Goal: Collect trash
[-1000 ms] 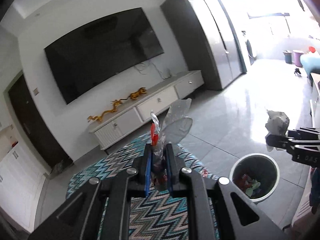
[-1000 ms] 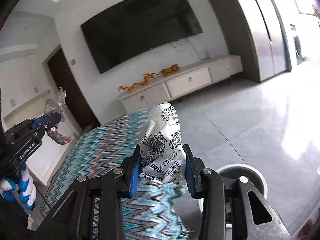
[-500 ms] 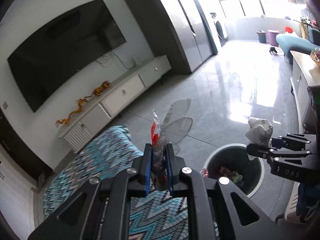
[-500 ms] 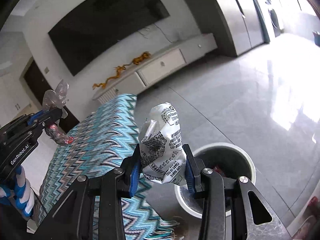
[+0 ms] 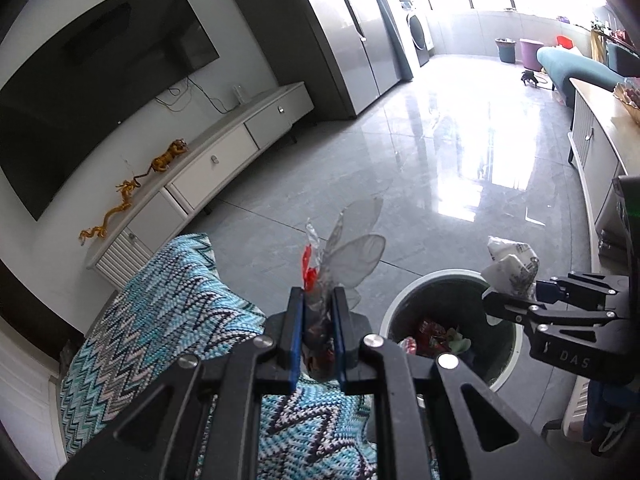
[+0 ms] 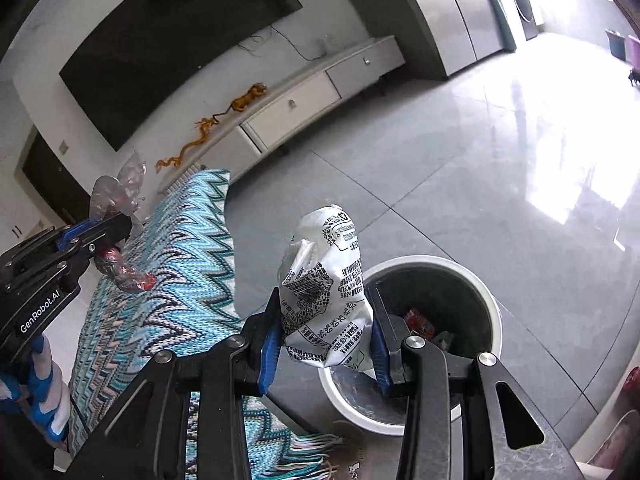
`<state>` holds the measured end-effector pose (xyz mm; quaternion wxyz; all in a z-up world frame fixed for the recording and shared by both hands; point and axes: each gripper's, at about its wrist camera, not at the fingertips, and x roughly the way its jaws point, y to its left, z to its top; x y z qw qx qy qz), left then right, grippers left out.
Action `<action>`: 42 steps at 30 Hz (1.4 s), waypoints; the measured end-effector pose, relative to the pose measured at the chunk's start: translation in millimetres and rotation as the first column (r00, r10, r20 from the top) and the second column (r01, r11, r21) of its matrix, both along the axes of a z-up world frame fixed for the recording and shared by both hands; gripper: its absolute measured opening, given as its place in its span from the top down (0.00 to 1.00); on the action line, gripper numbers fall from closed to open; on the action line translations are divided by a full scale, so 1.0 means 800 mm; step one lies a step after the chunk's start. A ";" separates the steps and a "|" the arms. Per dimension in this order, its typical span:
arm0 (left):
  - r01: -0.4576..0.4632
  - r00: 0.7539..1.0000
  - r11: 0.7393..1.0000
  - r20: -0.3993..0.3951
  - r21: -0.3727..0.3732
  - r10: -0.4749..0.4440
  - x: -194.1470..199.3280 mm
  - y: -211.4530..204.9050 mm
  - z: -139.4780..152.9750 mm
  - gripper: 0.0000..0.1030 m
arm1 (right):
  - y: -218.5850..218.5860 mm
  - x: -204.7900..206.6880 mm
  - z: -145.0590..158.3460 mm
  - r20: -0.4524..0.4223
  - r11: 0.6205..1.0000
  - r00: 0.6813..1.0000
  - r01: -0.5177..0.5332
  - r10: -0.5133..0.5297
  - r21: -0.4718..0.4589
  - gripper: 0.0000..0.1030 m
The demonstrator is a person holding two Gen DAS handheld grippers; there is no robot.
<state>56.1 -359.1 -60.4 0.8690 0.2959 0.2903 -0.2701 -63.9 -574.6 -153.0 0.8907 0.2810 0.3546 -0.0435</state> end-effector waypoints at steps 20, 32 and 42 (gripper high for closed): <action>0.066 0.965 0.998 -0.255 0.002 -0.064 0.038 -0.057 -0.071 0.86 | -0.017 0.030 -0.078 -0.172 0.998 0.985 0.038 -0.031 0.039 0.59; 0.068 0.911 0.991 -0.397 -0.119 -0.111 0.058 -0.073 -0.073 0.62 | -0.016 0.033 -0.112 -0.272 0.996 0.959 0.093 -0.086 0.016 0.41; 0.027 0.917 0.984 -0.387 -0.174 -0.093 0.053 -0.047 -0.047 0.57 | -0.019 0.009 -0.075 -0.248 0.991 0.959 0.136 -0.135 -0.013 0.37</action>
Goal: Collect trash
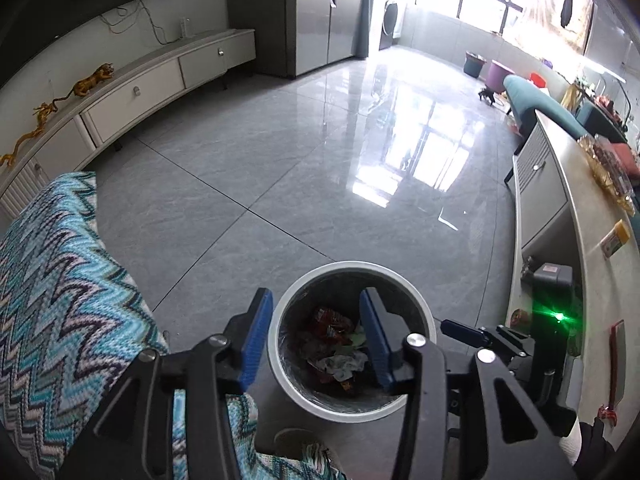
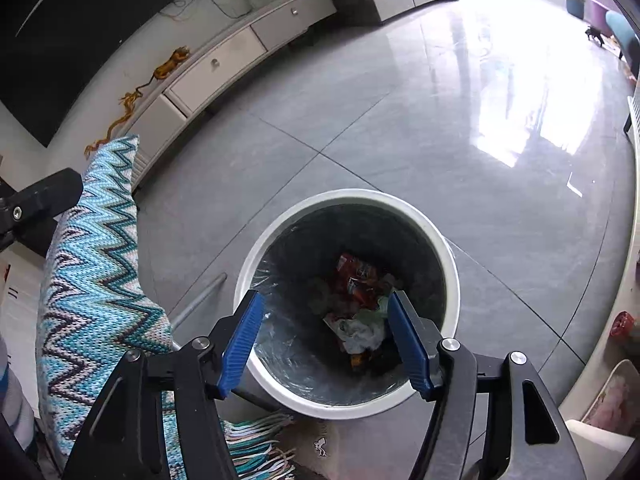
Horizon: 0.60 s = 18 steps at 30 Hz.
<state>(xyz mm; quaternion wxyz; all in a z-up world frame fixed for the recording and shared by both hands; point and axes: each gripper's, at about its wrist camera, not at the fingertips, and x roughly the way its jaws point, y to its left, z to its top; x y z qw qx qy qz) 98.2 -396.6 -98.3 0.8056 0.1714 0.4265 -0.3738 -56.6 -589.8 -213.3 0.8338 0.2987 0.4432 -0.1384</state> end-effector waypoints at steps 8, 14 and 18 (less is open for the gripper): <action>-0.077 0.995 0.994 0.050 -0.081 0.081 -0.016 0.074 0.046 0.57 | 0.037 -0.005 0.052 0.069 0.998 0.997 -0.029 0.033 -0.054 0.30; -0.168 0.971 0.977 0.146 -0.132 0.187 -0.040 0.149 0.081 0.41 | 0.086 -0.005 0.102 0.138 0.990 0.985 -0.091 0.105 -0.105 0.27; -0.250 0.929 0.951 0.231 -0.181 0.288 -0.058 0.202 0.107 0.24 | 0.126 -0.005 0.135 0.178 0.979 0.970 -0.142 0.167 -0.148 0.24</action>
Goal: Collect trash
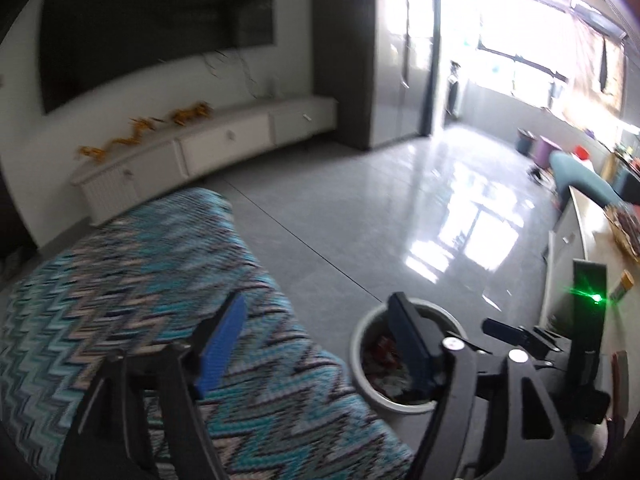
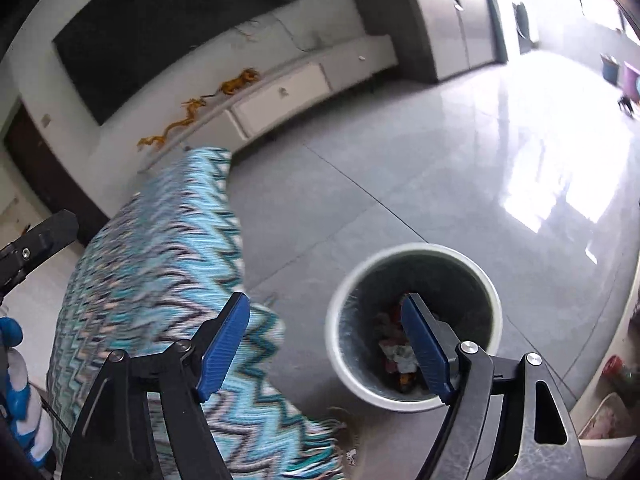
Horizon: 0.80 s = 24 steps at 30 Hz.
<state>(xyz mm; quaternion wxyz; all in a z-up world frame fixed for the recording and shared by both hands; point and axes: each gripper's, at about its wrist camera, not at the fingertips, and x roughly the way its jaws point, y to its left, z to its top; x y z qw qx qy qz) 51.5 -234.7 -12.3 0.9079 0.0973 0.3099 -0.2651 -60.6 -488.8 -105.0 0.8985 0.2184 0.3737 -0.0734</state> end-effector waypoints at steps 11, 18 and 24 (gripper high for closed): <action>-0.209 0.959 0.978 0.191 -0.017 0.208 -0.048 0.097 0.042 0.19 | 0.091 -0.022 0.073 0.098 0.988 0.995 -0.014 0.030 -0.157 0.16; -0.329 0.908 0.944 0.270 -0.010 0.319 -0.075 0.143 0.051 0.00 | 0.135 -0.037 0.106 0.144 0.965 0.989 0.020 0.019 -0.261 0.14; -0.398 0.882 0.917 0.280 0.013 0.379 -0.080 0.176 0.043 0.00 | 0.168 -0.044 0.117 0.167 0.945 0.986 0.035 0.021 -0.326 0.14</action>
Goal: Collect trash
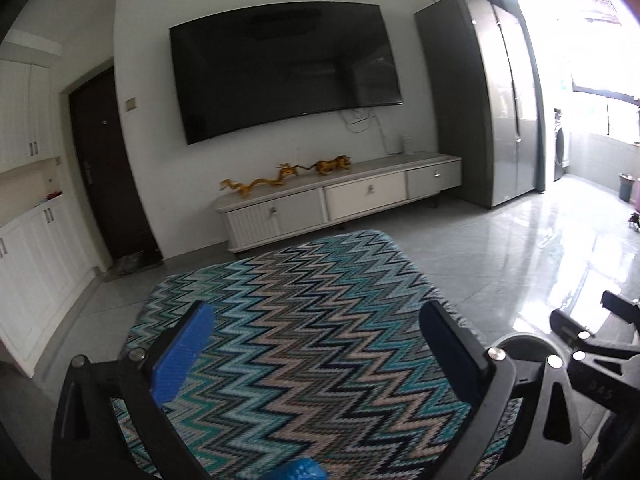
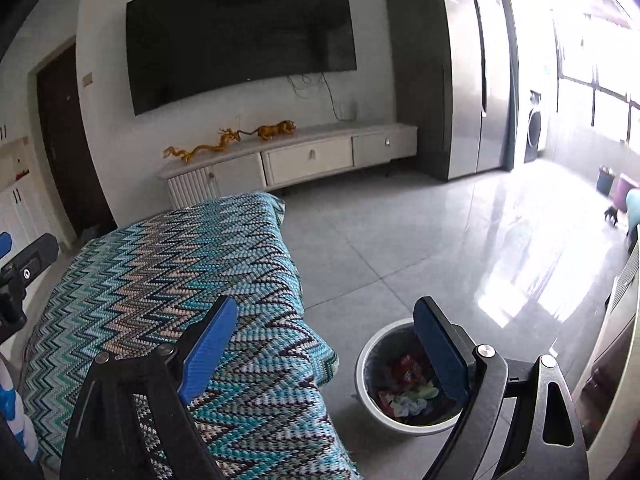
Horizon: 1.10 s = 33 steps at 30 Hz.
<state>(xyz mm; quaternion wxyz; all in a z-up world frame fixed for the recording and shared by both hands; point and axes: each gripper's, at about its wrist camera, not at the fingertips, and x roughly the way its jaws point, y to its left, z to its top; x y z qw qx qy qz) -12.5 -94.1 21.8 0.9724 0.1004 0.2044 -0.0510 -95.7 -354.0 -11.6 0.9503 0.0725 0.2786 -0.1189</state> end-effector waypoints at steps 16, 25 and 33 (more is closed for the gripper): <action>-0.019 0.999 0.999 -0.049 -0.044 0.017 0.019 0.026 -0.030 0.00 | 0.001 0.002 -0.025 -0.041 0.990 0.992 0.117 -0.120 -0.079 0.13; -0.002 0.997 1.000 -0.079 -0.023 0.000 0.026 0.012 -0.047 0.00 | -0.017 0.004 -0.041 -0.056 0.987 0.987 0.148 -0.152 -0.059 0.09; 0.010 0.996 1.000 -0.090 -0.014 -0.012 0.029 0.006 -0.056 0.00 | -0.024 0.002 -0.047 -0.057 0.985 0.985 0.162 -0.165 -0.050 0.09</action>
